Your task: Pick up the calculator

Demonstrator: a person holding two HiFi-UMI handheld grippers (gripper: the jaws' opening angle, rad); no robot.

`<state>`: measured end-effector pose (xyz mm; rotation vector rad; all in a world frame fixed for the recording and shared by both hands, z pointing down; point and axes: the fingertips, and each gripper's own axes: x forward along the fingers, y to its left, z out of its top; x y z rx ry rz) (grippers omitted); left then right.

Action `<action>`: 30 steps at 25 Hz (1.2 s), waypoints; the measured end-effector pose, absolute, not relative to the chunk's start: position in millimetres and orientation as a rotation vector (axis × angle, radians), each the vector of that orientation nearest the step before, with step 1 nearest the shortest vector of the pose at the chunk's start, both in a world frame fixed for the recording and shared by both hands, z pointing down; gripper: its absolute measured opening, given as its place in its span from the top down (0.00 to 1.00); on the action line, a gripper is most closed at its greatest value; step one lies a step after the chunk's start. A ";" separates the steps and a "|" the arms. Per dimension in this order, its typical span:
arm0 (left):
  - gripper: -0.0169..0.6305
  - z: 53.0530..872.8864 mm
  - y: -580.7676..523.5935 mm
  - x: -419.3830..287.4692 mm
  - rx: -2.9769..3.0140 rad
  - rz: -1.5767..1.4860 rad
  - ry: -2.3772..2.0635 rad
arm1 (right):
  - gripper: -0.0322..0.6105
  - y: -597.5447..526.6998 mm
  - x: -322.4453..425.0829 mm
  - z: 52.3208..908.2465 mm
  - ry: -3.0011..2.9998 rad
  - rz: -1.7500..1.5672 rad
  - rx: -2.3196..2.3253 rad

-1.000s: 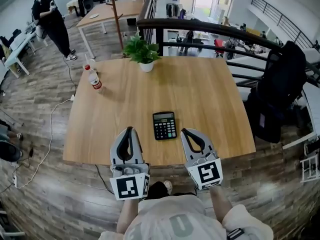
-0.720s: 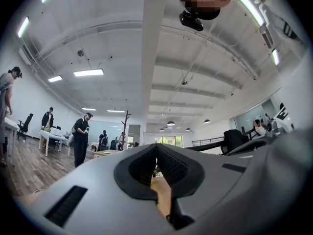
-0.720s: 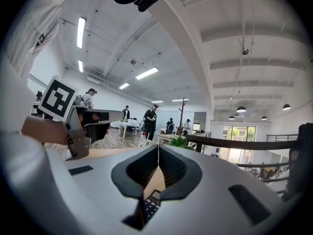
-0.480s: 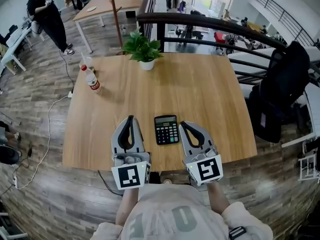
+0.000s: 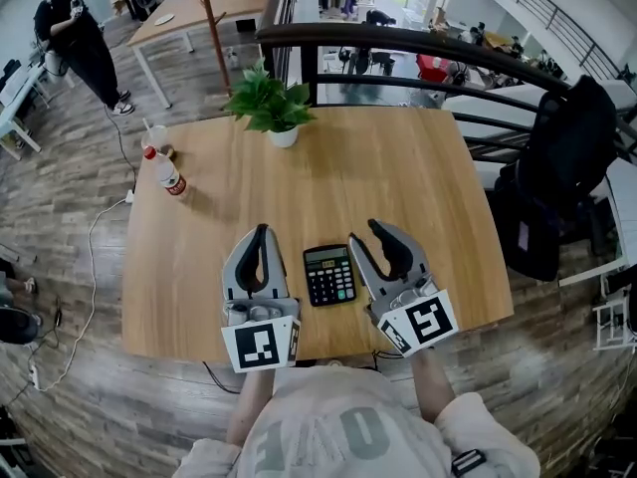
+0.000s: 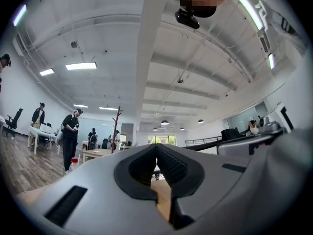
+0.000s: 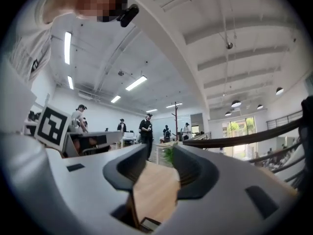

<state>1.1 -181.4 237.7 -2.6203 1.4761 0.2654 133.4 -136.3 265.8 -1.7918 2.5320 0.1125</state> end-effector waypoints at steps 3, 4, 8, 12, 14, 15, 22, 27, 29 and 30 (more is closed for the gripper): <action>0.96 249.4 -189.6 2.0 -2.649 0.220 1.491 | 0.53 -154.3 133.7 263.5 2.575 0.000 -1.639; 0.96 252.1 -191.4 3.3 -2.658 0.209 1.487 | 0.51 -160.6 133.1 263.7 2.625 -0.017 -1.586; 0.96 268.1 -204.4 14.5 -2.716 0.160 1.468 | 0.51 -187.9 121.1 284.0 3.032 -0.142 -1.257; 0.96 284.7 -211.1 27.1 -2.741 0.125 1.460 | 0.51 -200.8 112.6 321.4 3.412 -0.419 -0.869; 0.96 300.5 -213.2 29.7 -2.770 0.069 1.472 | 0.51 -203.1 110.2 351.0 3.573 -0.538 -0.731; 0.96 307.5 -215.6 29.5 -2.779 0.052 1.482 | 0.51 -203.8 108.0 366.0 3.644 -0.586 -0.659; 0.96 347.6 -237.8 34.2 -2.809 -0.057 1.533 | 0.51 -187.3 109.9 466.3 3.956 -1.026 0.007; 0.96 378.2 -241.7 25.1 -2.745 -0.182 1.618 | 0.51 -184.7 117.8 513.5 3.980 -1.288 0.434; 0.96 390.1 -244.8 15.2 -2.694 -0.234 1.664 | 0.51 -183.9 116.3 522.2 3.958 -1.340 0.603; 0.96 396.7 -247.3 10.5 -2.679 -0.250 1.686 | 0.51 -182.6 114.2 526.7 3.936 -1.374 0.678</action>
